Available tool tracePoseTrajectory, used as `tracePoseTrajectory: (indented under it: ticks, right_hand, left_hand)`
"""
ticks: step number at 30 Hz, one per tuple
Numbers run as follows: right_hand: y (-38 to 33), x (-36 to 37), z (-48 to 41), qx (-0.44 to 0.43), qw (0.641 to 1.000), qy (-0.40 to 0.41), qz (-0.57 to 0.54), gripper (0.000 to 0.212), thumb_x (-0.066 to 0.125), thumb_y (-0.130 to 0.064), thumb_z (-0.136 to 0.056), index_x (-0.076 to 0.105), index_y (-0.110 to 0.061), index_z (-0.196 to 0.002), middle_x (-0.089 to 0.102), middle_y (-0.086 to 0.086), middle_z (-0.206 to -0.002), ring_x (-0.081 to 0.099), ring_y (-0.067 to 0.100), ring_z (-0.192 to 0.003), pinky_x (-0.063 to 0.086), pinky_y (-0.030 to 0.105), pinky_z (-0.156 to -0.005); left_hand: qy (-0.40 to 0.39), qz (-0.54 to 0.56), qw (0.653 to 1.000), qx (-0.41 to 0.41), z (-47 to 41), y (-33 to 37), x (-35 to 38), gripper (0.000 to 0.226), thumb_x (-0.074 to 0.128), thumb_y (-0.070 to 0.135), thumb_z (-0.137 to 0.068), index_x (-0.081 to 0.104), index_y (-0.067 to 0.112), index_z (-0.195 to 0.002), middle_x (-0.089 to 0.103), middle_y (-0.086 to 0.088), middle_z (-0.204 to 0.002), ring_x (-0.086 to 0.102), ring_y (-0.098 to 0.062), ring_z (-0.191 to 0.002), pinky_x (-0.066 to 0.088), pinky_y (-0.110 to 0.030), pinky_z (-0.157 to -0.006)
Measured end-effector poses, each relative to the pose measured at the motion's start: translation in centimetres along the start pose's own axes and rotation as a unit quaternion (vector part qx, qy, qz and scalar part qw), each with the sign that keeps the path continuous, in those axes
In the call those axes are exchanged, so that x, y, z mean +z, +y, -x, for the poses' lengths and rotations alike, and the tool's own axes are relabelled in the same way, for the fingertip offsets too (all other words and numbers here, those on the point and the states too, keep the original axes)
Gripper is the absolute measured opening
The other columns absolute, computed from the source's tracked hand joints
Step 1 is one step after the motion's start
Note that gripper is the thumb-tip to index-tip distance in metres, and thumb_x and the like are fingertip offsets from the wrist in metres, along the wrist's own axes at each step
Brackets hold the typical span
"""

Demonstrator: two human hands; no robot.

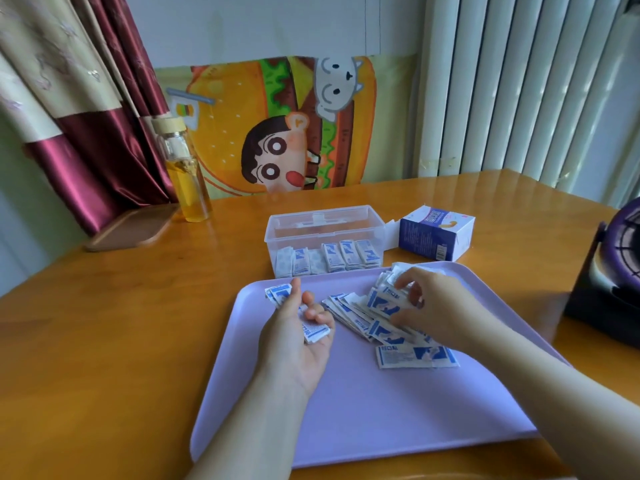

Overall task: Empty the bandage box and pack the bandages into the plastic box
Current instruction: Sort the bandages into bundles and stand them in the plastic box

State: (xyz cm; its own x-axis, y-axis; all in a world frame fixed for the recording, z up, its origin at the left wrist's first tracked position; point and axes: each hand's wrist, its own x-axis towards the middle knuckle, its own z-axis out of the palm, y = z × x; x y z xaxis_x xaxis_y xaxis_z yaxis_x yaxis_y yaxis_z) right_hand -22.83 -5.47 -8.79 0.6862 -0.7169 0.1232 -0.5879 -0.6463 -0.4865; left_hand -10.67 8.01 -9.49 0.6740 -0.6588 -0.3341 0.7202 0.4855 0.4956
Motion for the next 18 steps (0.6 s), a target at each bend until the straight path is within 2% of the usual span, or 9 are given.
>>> tracePoseTrajectory:
  ticks: [3,5,7,9,11,13,15,16,18]
  right_hand:
    - [0.2,-0.2,-0.1,-0.013,0.999,0.019,-0.046,0.029,0.073,-0.026,-0.080,0.061,-0.022,-0.106,0.054,-0.014,-0.070,0.052,0.005,-0.060,0.040,0.012,-0.048]
    - [0.2,-0.6,-0.1,-0.019,0.995,0.040,-0.087,0.018,0.073,-0.023,-0.080,0.065,-0.018,-0.094,0.055,-0.011,-0.062,0.047,0.004,-0.051,0.036,0.011,-0.044]
    - [0.0,-1.2,-0.1,-0.002,0.980,0.048,-0.196,0.012,0.074,-0.023,-0.079,0.066,-0.016,-0.085,0.062,-0.004,-0.060,0.054,0.003,-0.050,0.038,0.011,-0.049]
    - [-0.6,-1.4,0.1,0.027,0.935,0.004,-0.355,0.013,0.075,-0.021,-0.078,0.067,-0.013,-0.084,0.071,0.006,-0.072,0.066,0.014,-0.066,0.051,0.032,-0.067]
    - [-1.6,-0.9,0.4,0.039,0.891,-0.047,-0.449,0.010,0.073,-0.017,-0.079,0.067,-0.010,-0.081,0.072,0.011,-0.078,0.066,0.025,-0.074,0.048,0.043,-0.076]
    - [-2.8,0.1,0.9,0.028,0.885,-0.069,-0.459,0.006,0.072,-0.016,-0.079,0.068,-0.012,-0.078,0.071,0.016,-0.081,0.063,0.029,-0.078,0.045,0.044,-0.077]
    - [-4.0,1.1,1.3,0.021,0.885,-0.064,-0.461,0.007,0.073,-0.017,-0.080,0.066,-0.015,-0.077,0.072,0.018,-0.082,0.064,0.026,-0.074,0.047,0.041,-0.074]
    - [-4.4,1.4,1.5,0.016,0.887,-0.059,-0.457,0.009,0.073,-0.019,-0.080,0.064,-0.016,-0.078,0.072,0.015,-0.079,0.064,0.022,-0.068,0.048,0.037,-0.068]
    - [-5.2,1.8,1.8,0.006,0.904,-0.043,-0.425,0.015,0.072,-0.025,-0.079,0.060,-0.016,-0.082,0.070,0.005,-0.070,0.061,0.012,-0.057,0.047,0.027,-0.056]
  left_hand:
    - [0.004,-0.003,1.000,0.000,-0.2,-0.1,-0.2,0.005,0.054,0.017,-0.095,0.054,0.016,-0.100,0.046,0.002,-0.063,0.034,-0.004,-0.041,0.034,-0.013,-0.038]
    - [0.008,-0.018,1.000,-0.007,-0.3,-0.3,-0.4,0.010,0.053,0.017,-0.095,0.056,0.020,-0.105,0.046,0.003,-0.065,0.034,-0.004,-0.040,0.034,-0.013,-0.039]
    - [0.007,-0.048,0.998,-0.030,-0.2,-0.3,-0.3,0.013,0.054,0.017,-0.094,0.058,0.022,-0.105,0.047,0.004,-0.064,0.034,-0.003,-0.040,0.033,-0.014,-0.040]
    - [0.000,-0.069,0.995,-0.071,0.2,-0.4,-0.2,0.014,0.058,0.021,-0.092,0.059,0.020,-0.105,0.049,0.005,-0.064,0.035,-0.003,-0.042,0.032,-0.014,-0.042]
    - [-0.023,-0.080,0.991,-0.106,0.4,-0.6,-0.1,0.023,0.060,0.028,-0.088,0.060,0.019,-0.109,0.052,0.005,-0.065,0.039,-0.003,-0.043,0.034,-0.013,-0.042]
    - [-0.073,-0.089,0.986,-0.122,0.5,-0.7,-0.1,0.039,0.063,0.039,-0.081,0.062,0.016,-0.114,0.061,0.003,-0.076,0.053,-0.004,-0.056,0.043,-0.013,-0.052]
    - [-0.135,-0.129,0.973,-0.135,0.7,-0.8,0.0,0.054,0.058,0.048,-0.081,0.063,0.011,-0.121,0.068,-0.008,-0.106,0.066,-0.017,-0.096,0.051,-0.024,-0.085]
    - [-0.153,-0.155,0.966,-0.138,1.0,-0.8,0.1,0.053,0.053,0.049,-0.084,0.065,0.011,-0.119,0.068,-0.012,-0.112,0.066,-0.023,-0.103,0.052,-0.030,-0.090]
    - [-0.156,-0.179,0.962,-0.138,1.5,-0.9,0.3,0.043,0.047,0.043,-0.089,0.069,0.012,-0.110,0.072,-0.013,-0.101,0.071,-0.022,-0.084,0.058,-0.029,-0.072]
